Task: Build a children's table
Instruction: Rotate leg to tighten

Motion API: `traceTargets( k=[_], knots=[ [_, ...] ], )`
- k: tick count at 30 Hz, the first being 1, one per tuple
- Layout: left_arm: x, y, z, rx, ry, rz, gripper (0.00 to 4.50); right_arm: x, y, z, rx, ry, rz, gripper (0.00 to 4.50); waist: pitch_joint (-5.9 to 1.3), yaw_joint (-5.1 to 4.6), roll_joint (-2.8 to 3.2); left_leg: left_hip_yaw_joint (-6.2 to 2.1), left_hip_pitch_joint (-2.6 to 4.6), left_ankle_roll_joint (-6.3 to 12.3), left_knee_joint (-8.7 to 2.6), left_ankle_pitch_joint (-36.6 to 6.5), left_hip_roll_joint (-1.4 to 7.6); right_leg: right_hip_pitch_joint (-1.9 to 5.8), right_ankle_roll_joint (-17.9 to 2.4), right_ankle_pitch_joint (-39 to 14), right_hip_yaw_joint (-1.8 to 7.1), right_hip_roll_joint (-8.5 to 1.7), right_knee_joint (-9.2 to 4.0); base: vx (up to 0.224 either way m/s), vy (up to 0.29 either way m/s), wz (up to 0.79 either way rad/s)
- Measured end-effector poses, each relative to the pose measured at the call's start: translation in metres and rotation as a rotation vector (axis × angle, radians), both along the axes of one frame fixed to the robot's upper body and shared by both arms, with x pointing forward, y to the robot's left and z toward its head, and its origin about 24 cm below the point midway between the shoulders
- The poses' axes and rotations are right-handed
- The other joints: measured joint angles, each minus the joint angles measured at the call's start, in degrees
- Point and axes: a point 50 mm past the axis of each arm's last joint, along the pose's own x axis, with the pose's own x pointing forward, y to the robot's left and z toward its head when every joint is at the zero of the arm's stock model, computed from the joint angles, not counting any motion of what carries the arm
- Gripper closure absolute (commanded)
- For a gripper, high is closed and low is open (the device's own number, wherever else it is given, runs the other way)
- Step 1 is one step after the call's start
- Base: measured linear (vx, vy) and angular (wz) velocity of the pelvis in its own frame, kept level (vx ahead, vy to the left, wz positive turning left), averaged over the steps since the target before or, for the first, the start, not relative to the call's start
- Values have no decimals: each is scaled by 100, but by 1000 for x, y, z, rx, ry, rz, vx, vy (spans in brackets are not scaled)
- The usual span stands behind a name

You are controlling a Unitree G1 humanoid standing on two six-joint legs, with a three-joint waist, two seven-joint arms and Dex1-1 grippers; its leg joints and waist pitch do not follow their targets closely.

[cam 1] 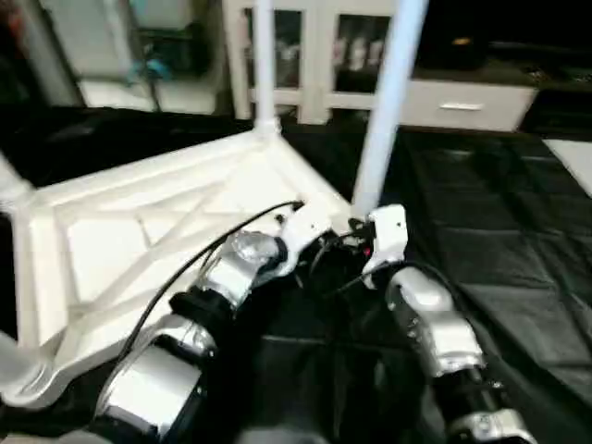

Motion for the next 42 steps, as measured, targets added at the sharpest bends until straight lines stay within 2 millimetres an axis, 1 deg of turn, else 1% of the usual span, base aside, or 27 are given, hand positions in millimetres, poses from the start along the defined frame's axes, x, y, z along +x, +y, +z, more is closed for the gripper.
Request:
traceTargets(
  k=[1, 2, 4, 5, 6, 7, 8, 9, 12, 14, 17, 23, 26, 30, 33, 34, 35, 37, 40, 42],
  knots=[
    [-2, 1, 1, -3, 9, -36, 450, 0, -11, 6, -26, -18, 23, 96, 0, 53, 0, 3, 0, 0, -3, 0, 7, -4, 6, -3, 0, 0, 22, 54, -30, 10],
    [-3, 2, 1, -5, 11, -55, 450, -1, -18, 9, -44, -24, 44, 96, 0, 82, 0, 4, 1, -1, -3, 0, 14, -5, 34, -20, -1, 0, 39, 80, -46, 13],
    [-5, 7, 3, -4, 17, -89, 450, -7, -24, 11, -52, -18, 119, 74, -2, 113, 7, 6, -6, -2, -3, 0, 27, -22, 76, -54, -6, 4, 76, 28, -15, 3],
    [-6, 7, 4, -2, 24, -119, 450, -13, -32, 12, -90, -6, 179, 63, -2, 157, 18, 5, -18, -3, -1, 1, 34, -29, 78, -62, -12, 7, 77, 0, 0, 0],
    [-9, 8, 5, -3, 38, -159, 450, -22, -49, 13, -154, 20, 261, 63, -4, 225, 24, 12, -18, 25, -2, 18, 42, -28, 72, -79, -12, 8, 82, 0, 0, 0],
    [-10, 10, 5, 0, 46, -179, 450, -28, -57, 15, -186, 36, 305, 52, -4, 239, 24, 15, -14, 30, -2, 21, 45, -24, 61, -91, -11, 9, 87, 0, 0, 0],
    [-11, 12, 5, 5, 53, -193, 450, -31, -61, 17, -199, 44, 337, 42, -4, 231, 22, 16, -12, 32, 0, 21, 48, -24, 55, -95, -11, 12, 90, 0, 0, 0],
    [-12, 14, 6, 15, 62, -220, 450, -39, -69, 18, -232, 66, 387, 42, -5, 233, 25, 16, -17, 32, -1, 21, 48, -26, 55, -97, -12, 11, 87, 0, 0, 0],
    [-16, 23, 6, 18, 89, -256, 450, -55, -87, 17, -284, 143, 466, 11, -5, 226, 23, 17, -14, 32, 1, 20, 47, -23, 52, -99, -10, 11, 84, 0, 0, 0],
    [-17, 28, 6, 22, 103, -265, 450, -59, -93, 17, -289, 170, 484, 4, -5, 203, 23, 17, -8, 30, 2, 19, 47, -21, 51, -98, -8, 11, 87, 0, 0, 0],
    [-22, 34, 5, 29, 131, -296, 450, -57, -95, 20, -292, 163, 465, 4, -5, 189, 23, 17, 2, -2, 1, 1, 47, -17, 50, -95, -9, 11, 90, 0, 0, 0],
    [-36, 40, 4, 23, 184, -413, 450, -52, -95, 25, -299, 138, 440, 4, -5, 231, 24, 18, 5, -4, 1, 1, 47, -4, 49, -95, -8, 9, 90, 0, 0, 0],
    [-45, 43, 4, 20, 200, -473, 450, -51, -90, 24, -294, 139, 449, 4, -5, 238, 24, 19, 2, -3, 3, 2, 47, -3, 49, -96, -8, 9, 90, 0, 0, 0],
    [-48, 42, 5, 21, 209, -490, 450, -54, -82, 18, -278, 163, 508, 4, -5, 247, 23, 23, -3, -2, 10, 2, 45, -1, 49, -96, -7, 5, 88, 0, 0, 0],
    [-48, 42, 5, 24, 212, -489, 450, -56, -80, 16, -258, 182, 556, 43, -5, 245, 23, 23, -3, -2, 15, 2, 45, 1, 49, -96, -6, 4, 88, 0, 0, 0],
    [-48, 42, 5, 25, 213, -489, 450, -56, -79, 15, -251, 187, 568, 43, -5, 245, 23, 23, -2, -2, 15, 2, 45, 2, 49, -96, -6, 4, 89, 0, 0, 0],
    [-48, 42, 5, 27, 213, -489, 450, -56, -79, 15, -247, 189, 575, 52, -5, 245, 23, 23, -3, -2, 15, 2, 45, 2, 49, -96, -6, 4, 89, 0, 0, 0],
    [-49, 42, 5, 29, 212, -489, 450, -52, -78, 15, -239, 193, 581, 77, -5, 229, 23, 23, -1, -2, 16, 2, 45, 1, 49, -96, -6, 4, 92, 0, 0, 0],
    [-50, 42, 6, 29, 213, -491, 450, -45, -74, 15, -222, 177, 588, 89, -6, 233, 22, 23, -1, -2, 18, 2, 46, 0, 49, -96, -7, 4, 98, 0, 0, 0],
    [-50, 42, 6, 32, 215, -491, 450, -44, -72, 15, -216, 174, 596, 121, -6, 252, 22, 23, -2, -1, 20, 3, 47, -1, 48, -96, -7, 4, 99, 0, 0, 0]
  ],
)
